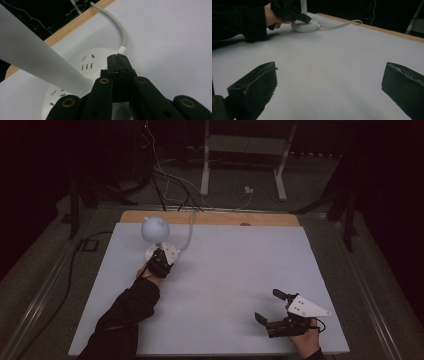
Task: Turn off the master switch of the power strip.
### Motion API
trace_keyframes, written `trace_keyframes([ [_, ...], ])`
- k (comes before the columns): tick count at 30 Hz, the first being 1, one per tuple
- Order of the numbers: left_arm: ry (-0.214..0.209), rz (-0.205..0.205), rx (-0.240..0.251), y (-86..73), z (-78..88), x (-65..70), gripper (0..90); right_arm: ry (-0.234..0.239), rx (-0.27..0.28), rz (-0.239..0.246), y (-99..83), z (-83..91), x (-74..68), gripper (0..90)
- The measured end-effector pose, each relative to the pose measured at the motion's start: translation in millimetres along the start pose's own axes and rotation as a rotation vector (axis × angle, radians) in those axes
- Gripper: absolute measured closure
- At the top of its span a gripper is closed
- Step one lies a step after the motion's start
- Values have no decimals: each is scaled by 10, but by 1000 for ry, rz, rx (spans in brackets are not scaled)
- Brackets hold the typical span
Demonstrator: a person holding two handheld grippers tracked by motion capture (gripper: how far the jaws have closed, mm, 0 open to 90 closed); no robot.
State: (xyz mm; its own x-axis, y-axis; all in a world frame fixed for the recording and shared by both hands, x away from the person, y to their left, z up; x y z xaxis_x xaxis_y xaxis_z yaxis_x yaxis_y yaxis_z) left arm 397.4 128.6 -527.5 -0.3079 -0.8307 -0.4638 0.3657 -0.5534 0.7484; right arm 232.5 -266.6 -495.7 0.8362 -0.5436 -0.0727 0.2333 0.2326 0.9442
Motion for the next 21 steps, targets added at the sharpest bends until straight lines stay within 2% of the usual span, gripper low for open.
trace_keyframes([
  [4,2,-2,3,-5,-3,-3,900,-1,0,-1,-1,-1,1,0],
  [11,-20,17,-10,0,-8,-33,900,1,-1,-3,-2,-8,0,0],
  [13,-9,-8,-8,6,-6,-15,900,1,-2,-4,-4,-12,0,0],
  [16,-1,-23,-6,6,-4,-3,900,1,-6,-6,-5,-16,-4,0],
  [21,7,-12,1,-4,-3,8,900,1,-4,-5,-4,-14,-6,0],
])
Point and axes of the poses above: each handheld gripper's, and its own axes: z roughly backward along the jaws, y roughly out of its top, x roughly to its right, the point moved 1 cm from there along -z, roughly forward along the jaws, and after that the axes turned 10 degrees about y, right-handed, at the moved point
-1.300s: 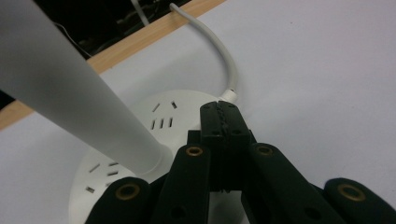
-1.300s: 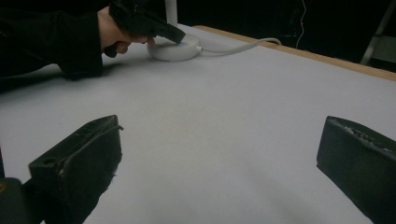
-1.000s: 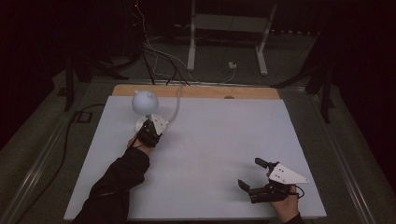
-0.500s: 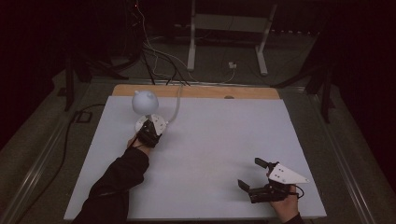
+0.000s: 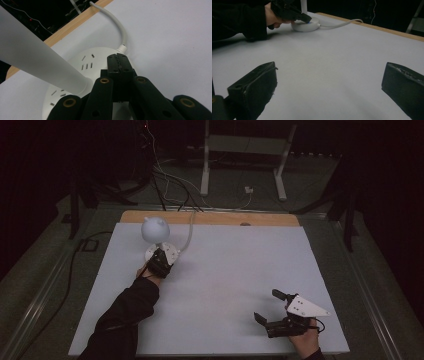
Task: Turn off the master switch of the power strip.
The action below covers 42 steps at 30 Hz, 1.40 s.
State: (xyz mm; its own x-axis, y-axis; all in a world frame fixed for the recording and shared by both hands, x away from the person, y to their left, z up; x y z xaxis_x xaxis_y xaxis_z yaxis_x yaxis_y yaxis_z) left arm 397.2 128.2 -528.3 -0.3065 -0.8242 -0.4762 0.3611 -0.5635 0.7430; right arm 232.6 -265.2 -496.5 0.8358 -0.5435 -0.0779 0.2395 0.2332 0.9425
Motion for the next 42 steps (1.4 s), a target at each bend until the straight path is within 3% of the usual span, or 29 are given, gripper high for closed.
trace_keyframes([
  [2,5,-17,4,-1,2,8,900,0,-2,0,-1,0,-1,0],
  [4,-19,12,-3,-2,-4,-25,900,0,-2,-1,-1,-2,-2,0],
  [7,-26,-9,-18,14,-12,-27,900,-1,-2,0,-1,-2,-2,0],
  [9,-40,0,-27,23,-18,-41,900,-1,-2,1,0,-2,-3,0],
  [11,-44,-27,-27,33,-19,-45,900,0,-2,1,1,-4,-6,0],
  [15,-45,-37,-31,41,-13,-42,900,0,-2,2,0,0,-7,0],
  [37,-47,-15,-33,55,-29,-45,900,2,-9,4,-10,-15,-1,0],
  [38,-38,-5,-16,56,-20,-56,900,1,-8,3,-9,-13,-2,0],
  [41,-58,33,-25,65,-2,-67,900,-2,-1,3,-3,2,1,0],
  [42,-52,27,-18,63,2,-49,900,-4,3,6,-1,6,3,0],
])
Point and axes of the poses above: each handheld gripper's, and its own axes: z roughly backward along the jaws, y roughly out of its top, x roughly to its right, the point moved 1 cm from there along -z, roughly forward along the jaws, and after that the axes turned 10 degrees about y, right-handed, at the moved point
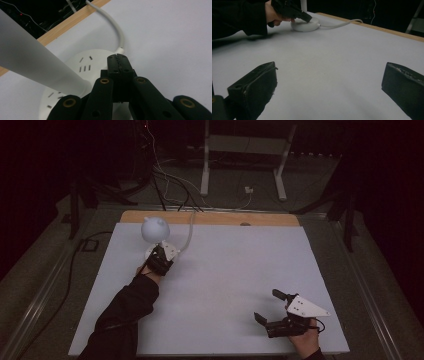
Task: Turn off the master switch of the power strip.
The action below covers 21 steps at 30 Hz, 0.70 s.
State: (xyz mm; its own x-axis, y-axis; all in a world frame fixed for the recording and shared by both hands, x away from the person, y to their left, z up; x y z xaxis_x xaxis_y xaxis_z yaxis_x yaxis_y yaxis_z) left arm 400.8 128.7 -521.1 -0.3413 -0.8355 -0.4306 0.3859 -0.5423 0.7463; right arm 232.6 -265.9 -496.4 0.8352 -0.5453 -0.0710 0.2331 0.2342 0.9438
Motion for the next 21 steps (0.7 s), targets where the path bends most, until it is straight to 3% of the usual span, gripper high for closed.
trace_keyframes([
  [1,5,-12,0,8,4,16,900,0,2,-1,1,4,0,0],
  [10,-31,13,19,157,124,71,883,-3,14,-1,8,31,9,0],
  [13,-32,14,13,173,147,86,774,-2,11,0,8,28,3,0],
  [16,-62,36,-3,184,164,91,641,-1,9,1,7,23,2,0],
  [18,-73,26,-8,192,184,95,560,-1,9,0,6,22,5,0],
  [21,-86,44,12,204,211,105,469,-3,9,-1,5,25,10,0],
])
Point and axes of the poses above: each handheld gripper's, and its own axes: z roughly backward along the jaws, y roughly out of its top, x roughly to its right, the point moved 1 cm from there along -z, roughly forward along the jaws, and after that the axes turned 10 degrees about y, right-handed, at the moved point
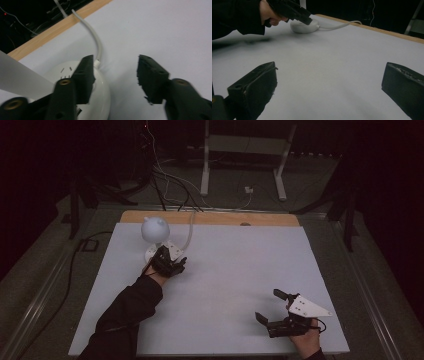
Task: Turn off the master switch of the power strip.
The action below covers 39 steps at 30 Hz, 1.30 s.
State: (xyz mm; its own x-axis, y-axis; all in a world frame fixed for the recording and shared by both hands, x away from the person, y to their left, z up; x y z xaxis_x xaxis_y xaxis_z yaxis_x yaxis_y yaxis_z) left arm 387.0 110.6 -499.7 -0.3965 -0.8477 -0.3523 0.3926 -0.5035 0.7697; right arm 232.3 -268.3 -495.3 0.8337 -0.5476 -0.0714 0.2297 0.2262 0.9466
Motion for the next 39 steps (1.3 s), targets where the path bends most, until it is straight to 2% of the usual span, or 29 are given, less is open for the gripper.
trace_keyframes([
  [4,-25,22,1,32,59,35,331,-2,3,-1,2,5,-1,0],
  [6,-31,21,-2,58,99,58,227,-1,2,-1,0,3,0,0],
  [10,-103,30,-10,104,198,77,135,-1,0,-2,-1,-2,2,0],
  [12,-140,29,-18,124,250,75,50,-1,1,-3,-1,-1,2,0],
  [14,-196,37,-22,136,303,69,16,-1,1,-4,-2,0,3,0],
  [15,-209,44,-21,140,331,63,4,-1,1,-5,-3,-1,5,0],
  [19,-314,78,-22,147,435,27,3,-1,0,-7,-5,-8,6,0],
  [24,-396,100,-10,131,562,-8,3,-1,-2,-5,0,-20,0,0],
  [27,-396,78,-9,93,629,-26,3,1,-3,-6,-1,-26,-3,0],
  [31,-412,70,-11,6,701,-55,3,0,-4,-9,-2,-30,4,0],
  [33,-403,60,-15,-46,735,-68,4,-1,-6,-7,-3,-31,5,0],
  [39,-399,63,-24,-208,821,-130,4,1,-7,-6,-2,-35,3,0],
])
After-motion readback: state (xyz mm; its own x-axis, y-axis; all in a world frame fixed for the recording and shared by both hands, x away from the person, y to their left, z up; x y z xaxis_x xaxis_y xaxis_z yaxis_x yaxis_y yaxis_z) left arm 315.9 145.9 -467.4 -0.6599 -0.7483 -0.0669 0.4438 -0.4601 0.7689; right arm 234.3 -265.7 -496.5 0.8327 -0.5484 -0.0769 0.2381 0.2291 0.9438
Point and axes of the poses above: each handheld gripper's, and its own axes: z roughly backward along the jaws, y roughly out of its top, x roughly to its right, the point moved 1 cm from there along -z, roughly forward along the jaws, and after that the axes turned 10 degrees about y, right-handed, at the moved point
